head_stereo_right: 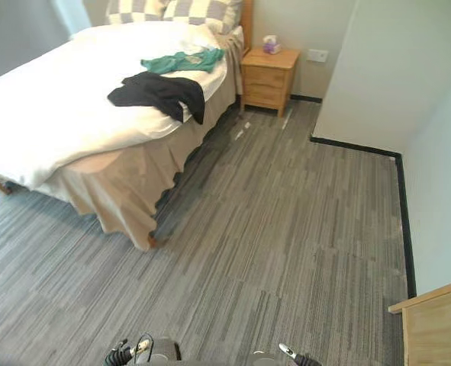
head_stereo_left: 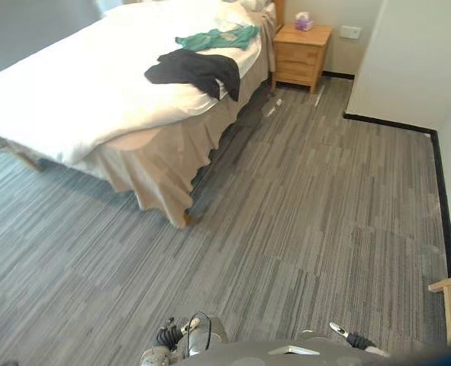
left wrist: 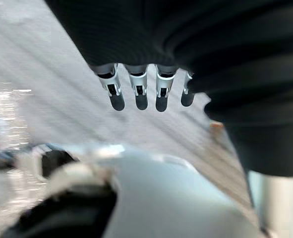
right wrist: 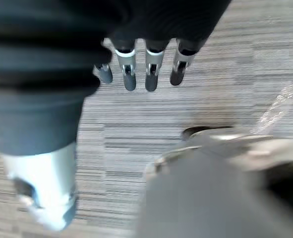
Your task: Tidy the bed and pick cloth on bed and put in laundry
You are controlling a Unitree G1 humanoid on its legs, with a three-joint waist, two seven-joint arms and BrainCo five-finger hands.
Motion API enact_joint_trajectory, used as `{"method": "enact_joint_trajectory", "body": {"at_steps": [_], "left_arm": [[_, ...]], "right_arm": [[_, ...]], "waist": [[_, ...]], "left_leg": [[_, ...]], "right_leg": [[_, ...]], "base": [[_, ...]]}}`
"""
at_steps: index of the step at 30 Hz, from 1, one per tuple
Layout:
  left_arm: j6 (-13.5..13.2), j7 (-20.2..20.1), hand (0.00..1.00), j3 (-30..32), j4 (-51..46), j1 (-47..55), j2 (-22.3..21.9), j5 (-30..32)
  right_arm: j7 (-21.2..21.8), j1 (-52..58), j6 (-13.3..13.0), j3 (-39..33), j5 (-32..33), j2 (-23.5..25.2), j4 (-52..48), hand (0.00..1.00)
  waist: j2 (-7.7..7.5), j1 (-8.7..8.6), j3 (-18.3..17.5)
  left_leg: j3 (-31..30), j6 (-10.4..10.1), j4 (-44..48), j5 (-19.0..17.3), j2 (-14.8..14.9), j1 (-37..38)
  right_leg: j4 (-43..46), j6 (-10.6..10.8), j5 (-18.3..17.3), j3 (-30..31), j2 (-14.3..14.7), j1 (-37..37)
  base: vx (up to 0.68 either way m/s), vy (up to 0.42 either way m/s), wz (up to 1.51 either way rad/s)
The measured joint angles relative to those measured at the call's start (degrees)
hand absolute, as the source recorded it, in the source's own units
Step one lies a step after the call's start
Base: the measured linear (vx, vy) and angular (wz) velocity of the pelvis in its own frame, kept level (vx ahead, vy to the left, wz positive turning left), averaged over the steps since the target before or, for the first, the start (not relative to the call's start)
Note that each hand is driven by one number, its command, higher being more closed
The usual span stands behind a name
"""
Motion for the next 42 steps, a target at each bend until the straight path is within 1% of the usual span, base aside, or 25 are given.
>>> {"method": "enact_joint_trajectory", "body": {"at_steps": [1,2,3,5,9,10,12,13,14,15,17,18,20,21,22,25,28,29,30,31,32,34,36,40,42], "left_arm": [[0.08,-0.05,0.00,-0.15,-0.18,-0.08,-0.13,0.01],[0.16,-0.17,0.00,-0.58,-0.17,0.20,-1.01,0.00],[0.30,-0.21,0.00,0.28,0.32,-0.33,-1.30,0.01],[0.57,-0.08,0.00,0.11,-0.29,-0.97,0.01,-0.03],[1.72,0.13,0.00,-0.31,0.32,-1.85,-0.09,-1.71],[2.05,0.21,0.00,-0.91,0.43,-1.77,-0.04,-1.74],[3.07,0.40,0.00,-2.98,0.43,-1.49,0.56,-2.21],[3.73,0.46,0.00,-4.43,0.43,-1.52,1.57,-2.18],[3.90,0.44,0.00,-4.81,0.43,-1.54,1.98,-2.17],[4.32,0.44,0.00,-5.01,0.59,-1.52,2.41,-2.09],[4.60,0.44,0.00,-5.23,0.87,-1.54,2.31,-2.04],[4.64,0.47,0.00,-5.71,0.90,-1.92,2.25,-2.06],[4.70,0.46,0.00,-7.41,0.96,-2.38,2.61,-2.16],[4.83,0.40,0.00,-8.07,0.97,-3.51,2.93,-2.25],[4.84,0.36,0.00,-8.11,0.95,-3.90,2.97,-2.24],[4.96,0.34,0.00,-7.96,0.53,-5.33,1.96,-2.47],[5.06,0.45,0.00,-5.03,-0.49,-5.53,-0.60,-3.35],[5.21,0.53,0.00,-3.30,-0.85,-5.50,-1.30,-3.37],[5.28,0.62,0.00,-2.88,-0.70,-5.74,-1.41,-3.44],[5.49,1.02,0.00,-2.24,-0.29,-6.32,-2.82,-3.43],[5.34,1.17,0.00,-1.88,-0.41,-6.73,-3.51,-3.36],[5.27,1.89,0.00,-0.75,-0.39,-6.48,-4.08,-3.39],[5.19,3.18,0.00,1.36,-0.36,-5.65,-4.22,-3.66],[2.91,4.16,0.00,3.03,-0.07,-4.72,-4.17,-4.53],[1.70,4.65,0.00,4.26,-0.13,-4.46,-4.09,-4.42]], "right_arm": [[0.27,0.09,-0.36,0.01,-0.41,-0.08,-0.16,0.00],[0.79,0.38,-0.72,0.06,-0.58,-0.83,-0.68,0.00],[0.71,0.29,-1.18,-0.16,-1.06,-0.67,-1.18,0.00],[1.13,0.50,-1.93,0.78,-1.87,0.72,-1.51,0.00],[0.49,0.43,-2.07,1.57,-3.78,1.20,-1.73,0.00],[0.18,0.45,-1.61,1.79,-3.77,1.20,-1.74,0.00],[-0.92,0.51,-0.15,1.82,-3.77,1.18,-2.04,0.00],[-1.75,0.55,0.31,1.05,-3.75,1.50,-2.19,0.00],[-1.90,0.59,0.31,0.56,-3.75,1.64,-2.15,0.00],[-2.17,0.86,0.10,-0.18,-3.74,1.82,-1.92,0.00],[-2.61,2.20,0.00,-0.48,-3.75,1.29,-2.08,0.00],[-2.63,2.74,-0.19,-0.35,-3.73,1.16,-2.34,0.00],[-2.56,3.33,-1.20,-0.29,-3.57,1.37,-2.54,0.00],[-2.11,3.31,-2.23,0.17,-3.08,1.89,-2.56,0.00],[-1.99,3.34,-2.38,0.25,-2.84,2.00,-2.54,0.00],[-1.55,3.86,-3.14,0.27,-1.54,2.54,-3.15,0.00],[-1.14,5.22,-3.39,1.73,-1.41,3.25,-5.33,0.00],[-0.68,5.87,-3.57,2.73,-1.36,3.86,-5.65,0.00],[-0.26,6.22,-3.60,3.00,-1.49,3.64,-5.92,0.00],[-0.05,6.10,-3.63,3.15,-1.59,2.70,-6.92,0.00],[0.04,6.13,-3.67,3.30,-2.37,2.33,-7.56,0.00],[0.10,6.09,-3.63,4.04,-3.11,1.98,-7.60,0.00],[0.85,5.51,-3.58,6.67,-6.41,1.48,-7.55,0.00],[2.04,5.04,-3.63,7.47,-10.63,0.89,-6.63,0.00],[2.24,5.52,-3.56,7.93,-11.38,0.90,-6.34,0.00]], "waist": [[0.31,0.00,0.16],[2.35,-0.13,-0.08],[2.79,0.23,0.76],[0.29,-0.11,-0.08],[0.36,1.85,-0.40],[0.41,1.92,-0.74],[0.36,1.81,-2.14],[-0.63,1.48,-2.69],[-0.96,1.44,-2.76],[-1.71,1.13,-3.08],[-1.37,0.88,-3.43],[-0.92,0.98,-3.64],[-0.60,0.45,-3.36],[-1.09,-0.53,-3.20],[-1.18,-0.60,-3.15],[-1.26,-0.54,-3.10],[-2.42,-0.15,-3.15],[-3.32,-0.34,-3.08],[-3.36,-0.21,-2.98],[-1.53,-0.33,-2.44],[-1.15,-0.34,-2.12],[-1.15,-0.18,-2.14],[-2.11,0.11,-3.13],[-1.06,0.08,-3.56],[-1.21,0.05,-3.20]], "left_leg": [[1.59,0.00,-8.99,3.69,-1.30,-0.01],[3.20,0.18,-22.02,12.61,-1.65,0.30],[4.94,7.76,-24.54,17.23,-2.55,1.50],[5.79,6.70,-29.11,16.54,-6.42,2.68],[7.38,6.88,-30.37,11.68,-8.40,5.67],[7.31,7.30,-30.91,11.11,-8.84,6.48],[6.30,8.63,-31.95,9.48,-10.29,8.39],[4.72,9.24,-32.24,8.37,-12.23,10.51],[3.83,9.33,-32.62,8.23,-12.99,11.38],[2.18,9.36,-34.12,7.83,-14.50,14.07],[0.07,9.14,-37.24,7.67,-15.33,18.68],[-1.62,9.08,-38.89,7.65,-15.46,21.17],[-5.32,8.66,-40.27,7.22,-15.49,24.56],[-9.20,8.05,-40.67,6.65,-14.75,26.36],[-10.20,7.67,-40.63,6.33,-14.57,26.68],[-16.64,6.33,-40.06,4.32,-12.31,28.71],[-22.48,4.11,-36.46,0.20,-9.86,29.15],[-22.39,2.71,-34.18,-2.19,-9.20,29.32],[-22.59,1.85,-32.92,-3.86,-7.81,29.85],[-22.26,0.65,-31.98,-3.93,-5.48,30.22],[-21.63,-0.85,-31.95,-2.36,-4.16,31.28],[-20.72,-1.75,-32.98,0.00,-2.45,33.33],[-20.62,-1.79,-32.08,3.41,-1.19,33.28],[-19.62,-4.65,-15.38,8.21,1.79,24.39],[-12.76,-4.41,-1.39,6.58,5.44,17.40]], "right_leg": [[-0.34,1.45,-0.11,-0.26,-0.58,0.77],[-0.90,4.18,-0.95,-0.24,0.75,2.39],[-2.08,6.59,-2.29,-0.24,0.08,5.36],[-4.74,6.37,0.38,-1.59,-2.34,6.22],[-5.85,6.77,8.84,-1.79,-4.39,7.67],[-3.80,6.83,9.37,-1.59,-4.92,7.17],[7.49,7.45,9.27,-0.89,-7.44,3.04],[21.88,11.13,11.00,1.50,-9.74,-1.88],[26.69,11.63,11.77,2.06,-10.25,-3.49],[38.78,11.37,11.82,2.26,-11.63,-7.78],[49.25,9.02,8.94,-0.79,-12.80,-12.40],[51.48,7.80,6.41,-2.31,-12.62,-15.30],[50.31,8.18,1.80,-4.24,-11.89,-20.69],[44.20,8.20,-1.02,-5.02,-10.46,-25.68],[42.09,8.11,-1.25,-5.08,-10.20,-26.63],[25.61,7.54,0.99,-4.56,-8.32,-30.43],[6.24,7.62,10.84,2.50,-5.82,-32.11],[2.39,8.17,15.30,6.19,-5.45,-31.24],[3.24,7.25,20.22,6.44,-4.90,-29.99],[7.51,6.15,16.73,4.23,-4.18,-29.75],[12.94,5.68,12.80,2.41,-4.68,-30.01],[19.03,5.34,9.58,0.87,-4.88,-29.97],[21.63,4.40,5.14,-0.34,-4.55,-29.42],[12.97,2.23,3.12,-5.70,-1.81,-22.08],[8.09,2.38,3.61,-10.79,-1.65,-14.92]], "base": [[0.50,0.206,-0.45],[0.51,0.241,-0.31],[0.50,0.250,-0.04],[0.39,0.242,0.16],[0.32,0.209,-0.08],[0.34,0.134,-0.03],[0.33,0.085,0.22],[0.28,0.059,0.40],[0.29,0.052,0.61],[0.24,0.032,0.54],[0.30,0.032,0.56],[0.37,0.018,0.70],[0.37,-0.043,1.01],[0.34,-0.103,1.13],[0.33,-0.124,1.27],[0.37,-0.197,1.17],[0.55,-0.335,1.23],[0.63,-0.452,1.05],[0.50,-0.385,1.05],[0.49,-0.403,0.97],[0.48,-0.400,0.89],[0.48,-0.363,0.58],[0.43,-0.318,0.30],[0.34,-0.265,0.47],[0.22,-0.174,1.06]]}}
